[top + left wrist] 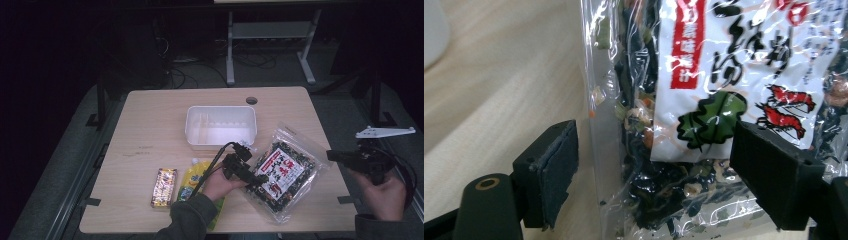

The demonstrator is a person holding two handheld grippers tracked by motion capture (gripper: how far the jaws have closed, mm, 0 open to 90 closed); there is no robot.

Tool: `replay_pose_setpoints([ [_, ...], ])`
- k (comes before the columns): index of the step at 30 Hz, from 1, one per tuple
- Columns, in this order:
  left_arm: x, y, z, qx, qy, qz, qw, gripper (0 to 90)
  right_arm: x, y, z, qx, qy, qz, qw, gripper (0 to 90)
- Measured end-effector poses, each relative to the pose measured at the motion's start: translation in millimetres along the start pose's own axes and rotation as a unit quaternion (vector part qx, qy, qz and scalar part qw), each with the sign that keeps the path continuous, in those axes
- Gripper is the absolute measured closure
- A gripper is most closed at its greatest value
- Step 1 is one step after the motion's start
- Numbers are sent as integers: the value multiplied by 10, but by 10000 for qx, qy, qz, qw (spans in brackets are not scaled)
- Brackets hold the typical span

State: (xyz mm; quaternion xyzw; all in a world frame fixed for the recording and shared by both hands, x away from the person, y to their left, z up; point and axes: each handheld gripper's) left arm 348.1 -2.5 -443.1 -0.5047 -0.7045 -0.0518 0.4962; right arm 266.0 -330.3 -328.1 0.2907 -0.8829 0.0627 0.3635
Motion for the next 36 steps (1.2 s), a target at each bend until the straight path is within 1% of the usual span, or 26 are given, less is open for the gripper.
replay_pose_setpoints([
  [1, 3, 14, -2, 39, -3, 51, 10000, 194, 16, 15, -11, 30, -20, -12, 10000, 900],
  [2, 3, 14, -2, 39, -3, 51, 10000, 195, 29, 29, -21, 59, -37, -24, 10000, 899],
  [3, 4, 38, -6, 103, -15, 152, 9998, 195, 42, 44, -32, 90, -44, -29, 9999, 899],
  [6, -4, 64, -11, 138, -30, 329, 9994, 195, 77, 86, -63, 157, -114, -81, 9998, 899],
  [7, -4, 76, -13, 193, -6, 401, 9990, 197, 88, 99, -72, 185, -152, -99, 9997, 899],
  [8, -11, 92, -12, 317, 5, 528, 9981, 204, 97, 108, -78, 213, -200, -124, 9995, 899],
  [9, -18, 109, -8, 379, 27, 631, 9973, 215, 103, 111, -79, 221, -235, -145, 9994, 899],
  [12, -19, 148, 9, 475, 18, 804, 9956, 249, 101, 103, -70, 196, -268, -205, 9992, 899],
  [14, -15, 172, 19, 548, 14, 952, 9940, 285, 99, 98, -66, 171, -308, -249, 9991, 899],
  [15, -17, 180, 25, 552, 14, 1012, 9933, 314, 98, 97, -66, 154, -333, -277, 9989, 899],
  [17, -12, 180, 31, 542, 32, 1063, 9929, 355, 86, 102, -73, 164, -332, -249, 9990, 899],
  [20, 12, 175, 39, 436, 37, 1092, 9931, 430, 58, 112, -84, 186, -307, -212, 9991, 900],
  [22, 31, 186, 55, 423, 67, 1234, 9914, 515, 55, 119, -92, 195, -328, -159, 9991, 900],
  [25, 77, 195, 96, 282, -76, 1262, 9916, 623, 55, 122, -100, 181, -377, -143, 9990, 900],
  [26, 97, 196, 107, 251, -88, 1255, 9917, 649, 47, 123, -102, 188, -378, -124, 9990, 900],
  [29, 165, 176, 140, 114, -238, 1137, 9932, 701, 8, 108, -94, 183, -370, -113, 9991, 900],
  [30, 191, 168, 150, 47, -274, 1057, 9940, 705, -5, 93, -85, 164, -383, -135, 9990, 899],
  [32, 242, 156, 174, -78, -362, 958, 9947, 709, -28, 41, -58, 77, -471, -258, 9985, 897],
  [34, 274, 153, 198, -129, -434, 875, 9951, 713, -57, -9, -32, 40, -546, -392, 9977, 894],
  [36, 291, 135, 213, -178, -472, 813, 9954, 717, -93, -41, -17, 17, -550, -417, 9976, 883],
])
Point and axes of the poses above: each handheld gripper's, and its own axes: x roughly backward along the jaws, z roughly out of its underside, y roughly to its left, and after that the axes turned 5 degrees about x, right-handed
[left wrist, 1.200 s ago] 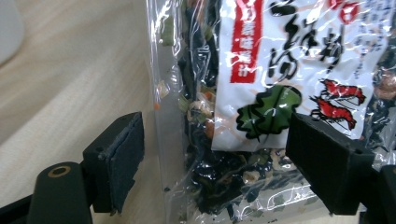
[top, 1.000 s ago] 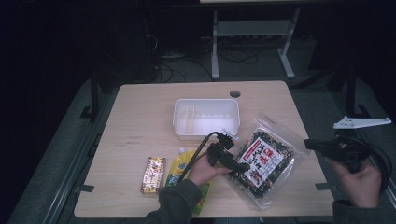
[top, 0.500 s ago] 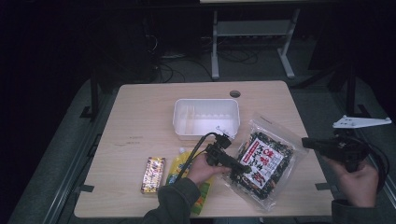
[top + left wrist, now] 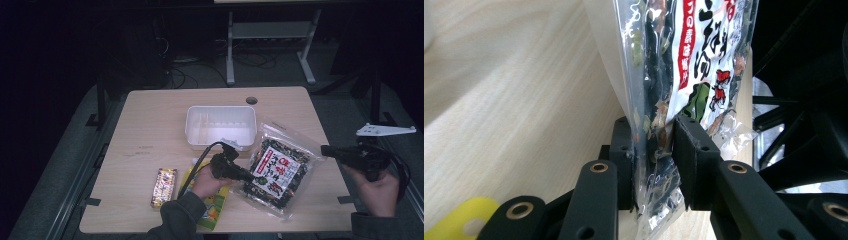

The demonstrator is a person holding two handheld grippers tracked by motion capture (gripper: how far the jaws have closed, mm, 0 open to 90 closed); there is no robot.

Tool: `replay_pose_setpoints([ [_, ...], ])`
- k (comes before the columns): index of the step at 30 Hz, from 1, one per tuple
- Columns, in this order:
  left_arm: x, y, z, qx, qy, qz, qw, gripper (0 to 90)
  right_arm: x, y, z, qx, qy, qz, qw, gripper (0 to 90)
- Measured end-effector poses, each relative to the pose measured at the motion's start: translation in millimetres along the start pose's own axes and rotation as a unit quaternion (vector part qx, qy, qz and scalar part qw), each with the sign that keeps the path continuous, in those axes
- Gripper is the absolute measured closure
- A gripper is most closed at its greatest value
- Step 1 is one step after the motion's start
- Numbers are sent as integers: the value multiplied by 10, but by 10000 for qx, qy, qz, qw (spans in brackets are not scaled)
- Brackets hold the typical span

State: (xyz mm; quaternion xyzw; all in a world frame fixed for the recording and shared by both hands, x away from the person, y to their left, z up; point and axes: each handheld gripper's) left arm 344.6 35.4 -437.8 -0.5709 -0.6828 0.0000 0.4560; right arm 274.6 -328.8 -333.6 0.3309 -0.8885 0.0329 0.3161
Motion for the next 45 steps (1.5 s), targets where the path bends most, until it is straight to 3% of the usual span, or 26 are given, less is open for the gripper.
replay_pose_setpoints([
  [4, 30, -47, 27, -210, -67, -146, 9997, 728, -68, -93, 40, -81, -29, -45, 10000, 832],
  [7, 30, -42, 51, -187, -112, -155, 9996, 729, -128, -178, 75, -203, -114, -164, 9996, 826],
  [12, 43, -62, 59, -349, -124, -198, 9991, 731, -164, -238, 75, -252, -92, -207, 9994, 795],
  [17, 53, -46, 81, -385, -205, -294, 9986, 732, -248, -318, 139, -432, 18, -256, 9987, 602],
  [18, 56, -44, 85, -402, -225, -300, 9985, 731, -280, -343, 165, -485, 47, -284, 9984, 527],
  [20, 58, -50, 90, -391, -246, -303, 9985, 731, -353, -401, 229, -671, 70, -442, 9967, 418],
  [21, 58, -50, 90, -391, -246, -303, 9985, 731, -353, -401, 229, -671, 70, -442, 9967, 418],
  [22, 60, -55, 94, -416, -263, -307, 9983, 731, -423, -438, 294, -791, -29, -802, 9936, 383],
  [24, 60, -55, 95, -417, -266, -308, 9983, 731, -493, -441, 331, -848, -30, -1068, 9907, 339],
  [29, 65, -68, 94, -473, -281, -317, 9980, 731, -632, -365, 331, -640, 47, -1415, 9879, 277],
  [32, 70, -81, 94, -495, -307, -307, 9978, 730, -697, -328, 309, -577, 116, -1622, 9850, 322],
  [35, 75, -95, 93, -552, -328, -287, 9975, 731, -770, -313, 296, -642, 156, -1890, 9798, 372],
  [38, 79, -99, 92, -592, -307, -292, 9973, 731, -837, -262, 272, -524, 285, -1978, 9784, 408],
  [41, 83, -88, 95, -577, -302, -298, 9974, 730, -870, -225, 254, -464, 307, -2149, 9750, 515],
  [43, 95, -87, 96, -589, -313, -285, 9974, 730, -867, -222, 244, -514, 277, -2332, 9707, 562],
  [45, 107, -88, 97, -613, -327, -269, 9972, 729, -832, -211, 223, -445, 281, -2298, 9718, 635],
])
Point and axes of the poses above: each handheld gripper's, and its own axes: x roughly backward along the jaws, z roughly out of its underside, y roughly to its left, and after that the axes turned 5 degrees about x, right-handed
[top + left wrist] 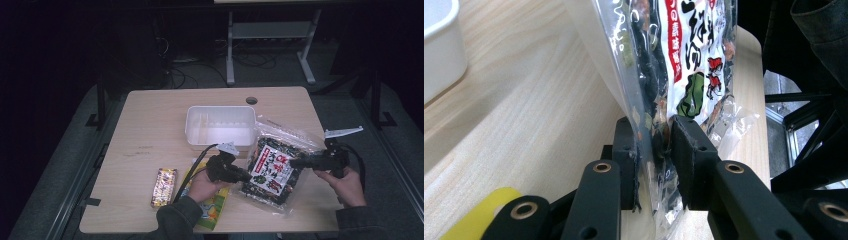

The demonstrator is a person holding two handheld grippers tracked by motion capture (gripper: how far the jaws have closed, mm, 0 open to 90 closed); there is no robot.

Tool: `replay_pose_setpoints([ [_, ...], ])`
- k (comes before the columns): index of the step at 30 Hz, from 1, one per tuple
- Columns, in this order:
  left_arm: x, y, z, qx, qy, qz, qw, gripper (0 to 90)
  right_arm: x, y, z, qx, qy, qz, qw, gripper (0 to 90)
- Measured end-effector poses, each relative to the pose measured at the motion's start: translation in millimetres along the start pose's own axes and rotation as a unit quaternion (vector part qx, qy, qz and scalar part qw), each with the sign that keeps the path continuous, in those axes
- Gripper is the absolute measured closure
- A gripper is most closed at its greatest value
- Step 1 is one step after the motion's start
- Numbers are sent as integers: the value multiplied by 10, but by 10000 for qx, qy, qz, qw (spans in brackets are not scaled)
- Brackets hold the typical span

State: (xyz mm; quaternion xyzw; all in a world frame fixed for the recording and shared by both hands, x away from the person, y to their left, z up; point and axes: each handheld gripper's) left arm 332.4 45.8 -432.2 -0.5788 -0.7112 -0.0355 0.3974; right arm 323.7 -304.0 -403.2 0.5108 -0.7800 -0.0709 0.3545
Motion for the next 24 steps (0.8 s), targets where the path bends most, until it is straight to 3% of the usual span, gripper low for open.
replay_pose_setpoints([
  [3, 10, -2, 2, -47, -40, -42, 10000, 704, 30, 25, -23, 8, -8, -96, 10000, 672],
  [4, 17, 0, 1, -53, -61, -72, 9999, 688, 60, 57, -41, -2, -90, -232, 9997, 708],
  [7, 28, -8, 2, -60, -138, -267, 9995, 632, 90, 126, -79, 57, -153, -410, 9990, 750],
  [13, 87, -21, -15, -59, -288, -462, 9985, 543, 128, 268, -159, 264, -149, -253, 9992, 759],
  [17, 162, -54, -15, -102, -275, -639, 9975, 484, 185, 386, -235, 434, -172, -28, 9989, 761],
  [22, 266, -87, 27, -127, -269, -829, 9961, 374, 240, 472, -285, 551, -260, 134, 9981, 763],
  [24, 288, -99, 43, -126, -295, -876, 9956, 371, 248, 486, -291, 567, -264, 148, 9979, 764],
])
Point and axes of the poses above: each handheld gripper's, and its own axes: x roughly backward along the jaws, z roughly out of its underside, y roughly to its left, and after that the axes turned 5 degrees about x, right-handed
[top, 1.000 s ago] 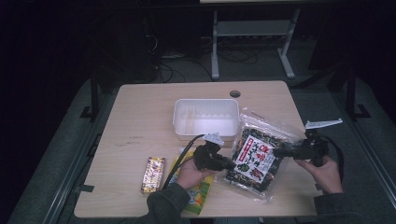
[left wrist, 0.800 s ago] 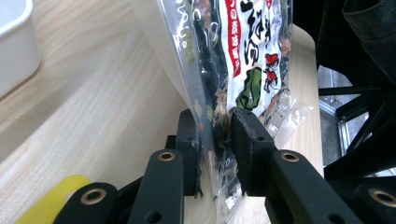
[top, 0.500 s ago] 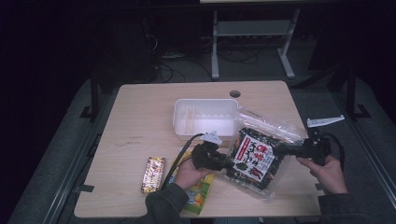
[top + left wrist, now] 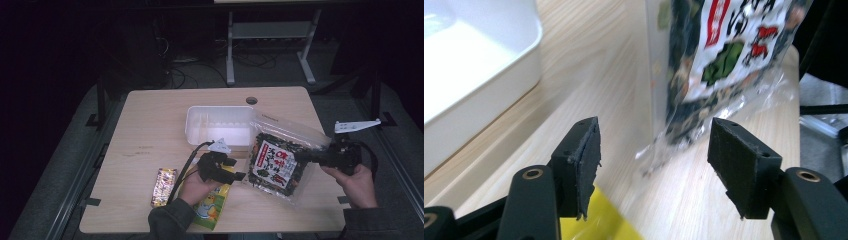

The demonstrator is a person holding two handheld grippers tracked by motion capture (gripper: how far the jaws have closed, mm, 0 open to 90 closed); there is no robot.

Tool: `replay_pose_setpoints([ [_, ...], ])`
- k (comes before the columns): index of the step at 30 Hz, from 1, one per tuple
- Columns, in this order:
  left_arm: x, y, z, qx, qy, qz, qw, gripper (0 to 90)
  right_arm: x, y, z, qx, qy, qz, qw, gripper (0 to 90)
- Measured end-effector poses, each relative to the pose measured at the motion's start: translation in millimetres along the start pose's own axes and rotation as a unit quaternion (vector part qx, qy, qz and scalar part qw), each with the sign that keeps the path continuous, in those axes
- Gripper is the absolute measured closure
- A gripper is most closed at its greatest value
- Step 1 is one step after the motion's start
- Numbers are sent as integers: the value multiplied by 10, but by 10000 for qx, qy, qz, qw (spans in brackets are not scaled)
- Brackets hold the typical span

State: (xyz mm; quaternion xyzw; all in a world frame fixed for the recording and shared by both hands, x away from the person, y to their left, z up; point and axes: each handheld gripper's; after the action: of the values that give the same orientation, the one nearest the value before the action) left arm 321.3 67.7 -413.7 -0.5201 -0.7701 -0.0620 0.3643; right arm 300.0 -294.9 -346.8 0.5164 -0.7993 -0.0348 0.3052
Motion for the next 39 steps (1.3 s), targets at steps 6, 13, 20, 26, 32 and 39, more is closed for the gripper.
replay_pose_setpoints([
  [6, 211, 0, 101, -19, 2, -246, 9997, 329, 35, 63, -65, 77, -59, 136, 9999, 764],
  [13, 465, 60, 283, -3, 26, -510, 9987, 279, 49, 119, -161, 137, -121, 277, 9995, 764],
  [20, 612, 102, 415, 79, 42, -621, 9980, 261, 62, 176, -256, 209, -181, 411, 9988, 764],
  [26, 725, 137, 535, 98, 59, -704, 9975, 261, 14, 211, -346, 270, -227, 530, 9980, 764],
  [32, 809, 185, 647, 175, 34, -758, 9970, 257, -52, 247, -445, 305, -228, 571, 9976, 764],
  [39, 914, 225, 752, 250, -3, -798, 9965, 244, -117, 284, -588, 393, -258, 656, 9967, 764],
])
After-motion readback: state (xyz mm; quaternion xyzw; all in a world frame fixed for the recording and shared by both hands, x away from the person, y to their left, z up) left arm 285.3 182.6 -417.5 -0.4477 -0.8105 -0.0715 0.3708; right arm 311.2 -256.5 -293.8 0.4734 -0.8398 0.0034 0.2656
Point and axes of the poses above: each handheld gripper's, and its own axes: x roughly backward along the jaws, z roughly out of its underside, y roughly to its left, and after that the axes turned 5 degrees about x, right-handed
